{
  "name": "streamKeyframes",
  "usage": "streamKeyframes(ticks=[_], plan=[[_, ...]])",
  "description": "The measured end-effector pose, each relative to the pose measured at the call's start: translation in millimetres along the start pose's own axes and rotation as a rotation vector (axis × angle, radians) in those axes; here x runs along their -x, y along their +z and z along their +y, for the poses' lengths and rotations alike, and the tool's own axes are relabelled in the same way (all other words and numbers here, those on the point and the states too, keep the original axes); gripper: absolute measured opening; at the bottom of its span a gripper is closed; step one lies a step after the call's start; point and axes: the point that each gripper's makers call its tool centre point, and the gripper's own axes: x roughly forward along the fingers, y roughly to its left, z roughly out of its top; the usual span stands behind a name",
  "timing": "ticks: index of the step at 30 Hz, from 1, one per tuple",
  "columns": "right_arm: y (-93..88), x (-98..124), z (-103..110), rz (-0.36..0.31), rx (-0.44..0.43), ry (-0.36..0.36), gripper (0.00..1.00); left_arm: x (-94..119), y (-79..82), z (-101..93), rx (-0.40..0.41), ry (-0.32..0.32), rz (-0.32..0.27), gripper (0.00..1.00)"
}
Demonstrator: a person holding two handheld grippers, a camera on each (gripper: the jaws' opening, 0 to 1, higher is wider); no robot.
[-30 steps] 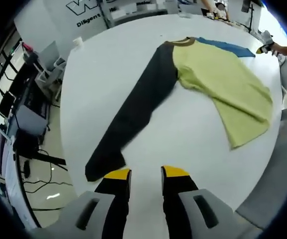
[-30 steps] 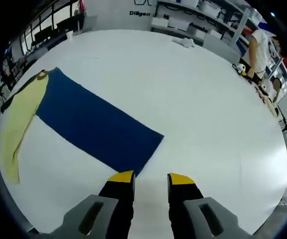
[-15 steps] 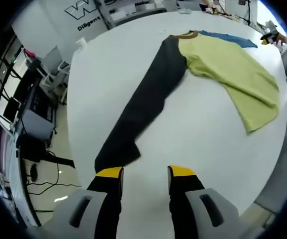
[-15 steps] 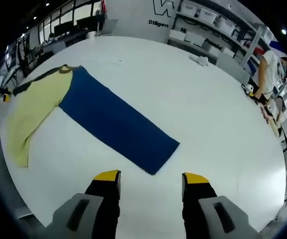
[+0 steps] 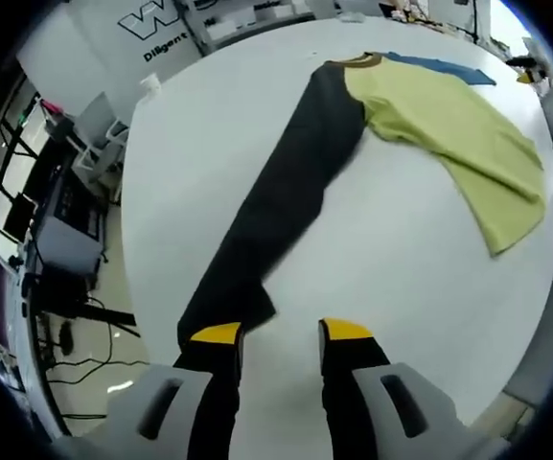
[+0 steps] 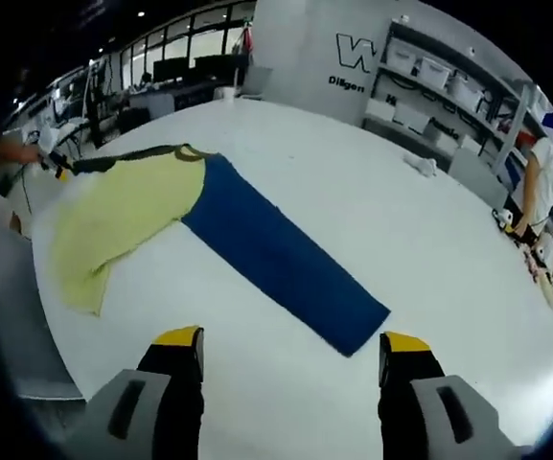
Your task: Fold the garment on the visible template until the final outline fits inside the template.
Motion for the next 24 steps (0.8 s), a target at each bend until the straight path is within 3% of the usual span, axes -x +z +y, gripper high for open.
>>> streamKeyframes(ticks=[2, 8, 11, 14, 16, 19, 24], plan=[[5.3, 2, 3, -0.031, 0.071, 0.008, 0.73, -1, -0.1, 0.8, 0.002, 0.000, 0.003, 0.34], [13.5, 11, 24, -0.105, 0.028, 0.102, 0.86, -5, 3.9, 1.5, 0.033, -0.006, -0.003, 0.32], [13.7, 15, 35, -0.127, 0.021, 0.132, 0.85, -8, 6.5, -1.1, 0.046, -0.017, -0.007, 0.31], [8.4, 15, 39, -0.120, 0.027, 0.137, 0.86, -11, 5.9, -3.4, 0.052, -0.030, 0.000, 0.26], [11.5, 17, 46, -0.156, -0.011, 0.167, 0.89, -12, 7.6, -0.5, 0.072, -0.024, -0.006, 0.26], [9.1, 18, 47, -0.148, -0.012, 0.162, 0.92, -13, 7.7, 4.1, 0.070, -0.017, -0.010, 0.26], [8.6, 24, 54, -0.149, 0.001, 0.168, 0.90, -15, 3.6, 8.3, 0.130, -0.025, 0.005, 0.17]])
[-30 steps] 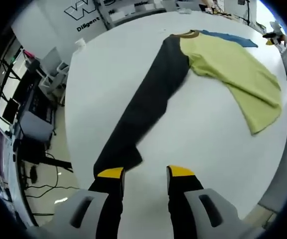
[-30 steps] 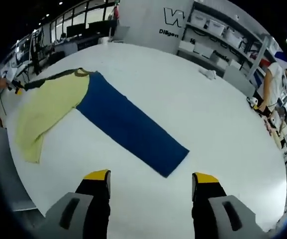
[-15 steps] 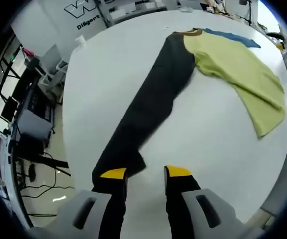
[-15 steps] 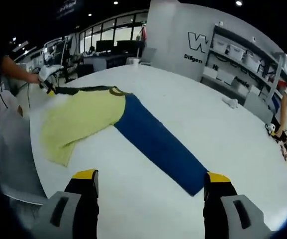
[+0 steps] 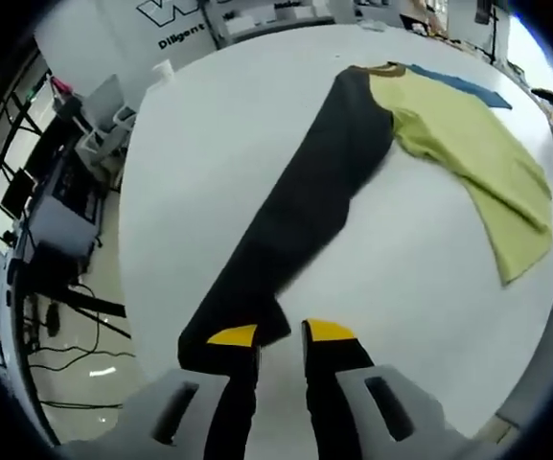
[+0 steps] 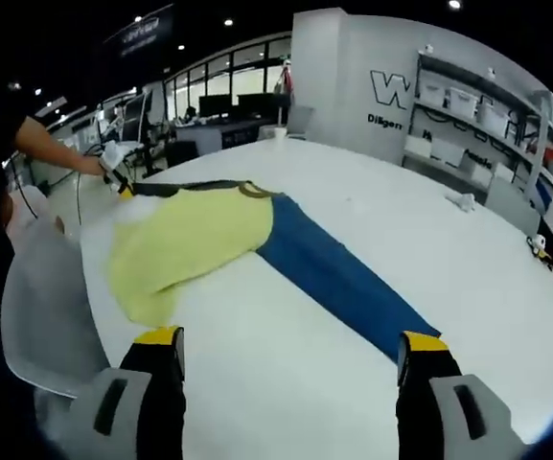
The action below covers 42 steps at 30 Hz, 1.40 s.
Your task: Fold the garment on the visible template until the final outline fits inside the template.
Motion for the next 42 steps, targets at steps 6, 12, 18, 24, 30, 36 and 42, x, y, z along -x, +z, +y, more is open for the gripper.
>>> streamKeyframes(ticks=[6, 12, 18, 24, 30, 36, 42], plan=[[-4.1, 4, 1, 0.008, -0.020, -0.015, 0.89, -2, -2.9, 5.5, -0.089, 0.035, 0.026, 0.01], [-6.0, 7, 1, 0.018, -0.025, -0.029, 0.89, 7, -5.7, 6.4, 0.075, 0.000, 0.039, 0.01], [-7.4, 3, 3, 0.018, -0.045, -0.033, 0.89, 23, 8.1, 10.8, 0.198, -0.046, -0.024, 0.01], [-9.2, -3, 11, 0.039, -0.046, -0.026, 0.89, 48, 36.0, 44.6, 0.241, -0.020, -0.169, 0.01], [-10.3, -6, 16, 0.039, -0.054, -0.017, 0.89, 60, 32.7, 80.8, 0.300, 0.043, -0.188, 0.01], [-11.3, -7, 13, 0.037, -0.060, -0.014, 0.89, 75, 29.5, 89.4, 0.375, 0.060, -0.209, 0.01], [-6.4, -8, 4, -0.001, -0.112, -0.033, 0.89, 78, 44.5, 105.7, 0.408, 0.033, -0.231, 0.01]])
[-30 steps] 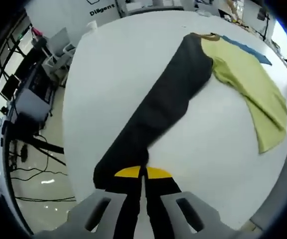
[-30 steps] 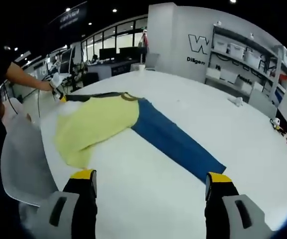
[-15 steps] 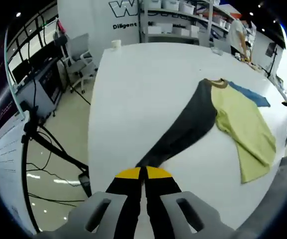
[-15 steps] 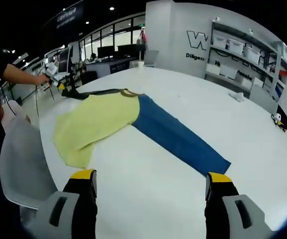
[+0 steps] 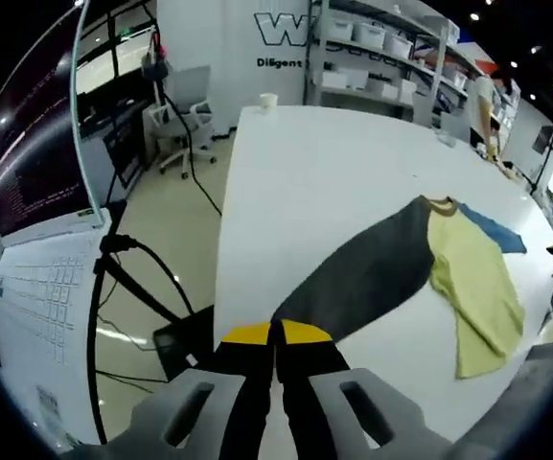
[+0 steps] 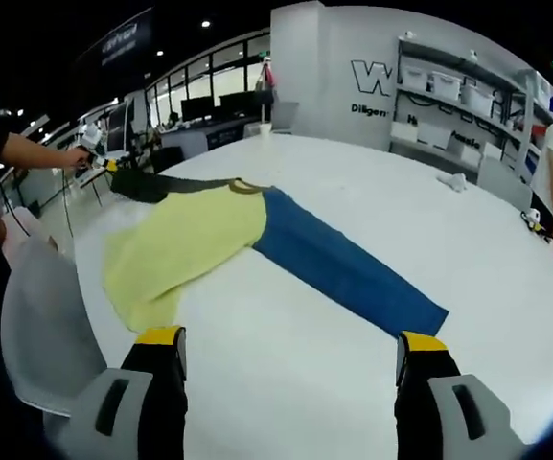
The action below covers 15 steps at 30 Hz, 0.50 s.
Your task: Fold the garment on the visible template until the final outline fits inside the template.
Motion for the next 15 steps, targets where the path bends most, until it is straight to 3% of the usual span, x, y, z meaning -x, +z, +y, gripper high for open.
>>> streamKeyframes(ticks=[6, 8, 15], plan=[[1.6, -1, 7, -0.003, -0.003, 0.006, 0.89, -22, -9.1, 21.3, -0.024, 0.069, 0.045, 0.01], [1.2, 0, 8, 0.001, 0.003, 0.010, 0.89, -18, -15.5, 13.1, -0.034, 0.081, 0.048, 0.01], [7.1, 4, 12, -0.006, 0.012, 0.016, 0.89, -48, -17.8, 26.0, -0.117, 0.121, 0.053, 0.01]])
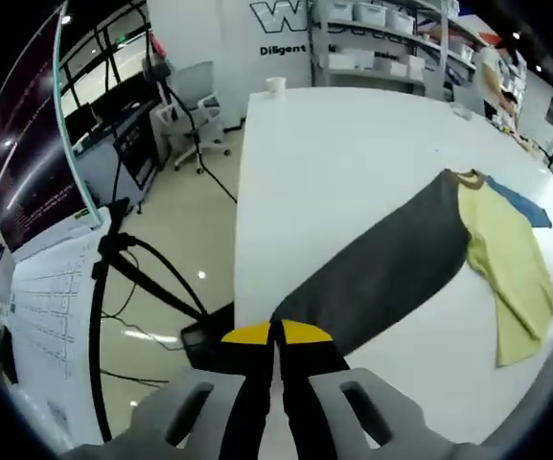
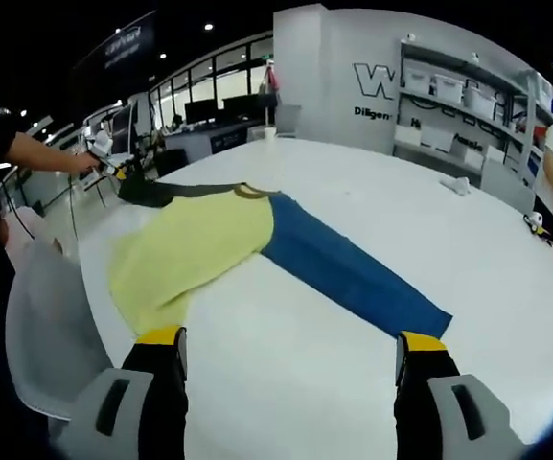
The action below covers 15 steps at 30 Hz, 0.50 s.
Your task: Fold the garment on the visible template until the final outline fits inside the template.
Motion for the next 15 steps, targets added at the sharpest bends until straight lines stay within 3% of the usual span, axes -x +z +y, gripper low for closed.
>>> streamKeyframes(ticks=[5, 15], plan=[[-0.7, -1, 0, 0.003, -0.011, -0.005, 0.88, -16, -3.9, 9.3, 0.015, 0.025, 0.026, 0.01], [0.8, -11, 4, 0.007, -0.028, 0.002, 0.87, -28, -7.5, 14.6, -0.111, 0.056, 0.037, 0.06]])
